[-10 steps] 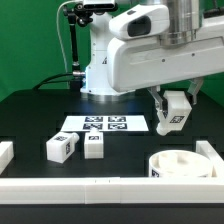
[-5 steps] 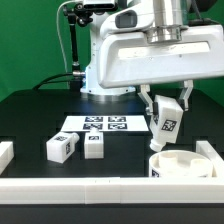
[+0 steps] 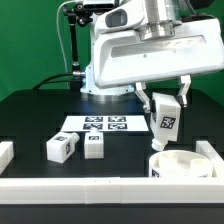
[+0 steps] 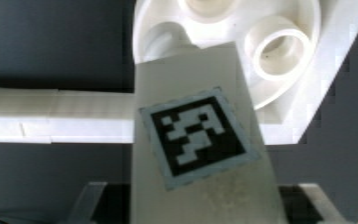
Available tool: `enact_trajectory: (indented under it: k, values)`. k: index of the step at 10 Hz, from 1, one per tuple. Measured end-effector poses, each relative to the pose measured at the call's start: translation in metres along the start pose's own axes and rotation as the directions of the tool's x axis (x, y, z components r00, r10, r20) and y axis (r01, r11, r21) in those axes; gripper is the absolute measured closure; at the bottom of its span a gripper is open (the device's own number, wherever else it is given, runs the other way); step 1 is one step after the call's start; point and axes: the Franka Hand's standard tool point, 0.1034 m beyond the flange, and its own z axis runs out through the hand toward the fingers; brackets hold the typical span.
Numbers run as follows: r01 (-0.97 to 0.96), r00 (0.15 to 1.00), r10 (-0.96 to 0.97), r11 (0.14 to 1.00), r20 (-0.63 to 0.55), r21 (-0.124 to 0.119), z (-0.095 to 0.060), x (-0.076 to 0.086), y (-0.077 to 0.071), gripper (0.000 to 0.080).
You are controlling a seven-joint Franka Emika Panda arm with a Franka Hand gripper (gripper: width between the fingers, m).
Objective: Assemble stool
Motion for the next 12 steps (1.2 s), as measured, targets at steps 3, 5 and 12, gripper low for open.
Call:
enact_trajectory:
  k: [3, 5, 12]
  values:
    - [-0.035, 0.999, 0.035, 0.999, 0.0, 0.034, 0.001, 0.012, -0.018, 0.0471]
    - [-0.024, 0.998, 0.025, 0.999, -0.054, 0.028, 0.011, 0.021, -0.025, 0.0471]
    - [-0.067, 0.997, 0.07, 0.996, -0.038, 0.063, 0.014, 0.017, -0.058, 0.0471]
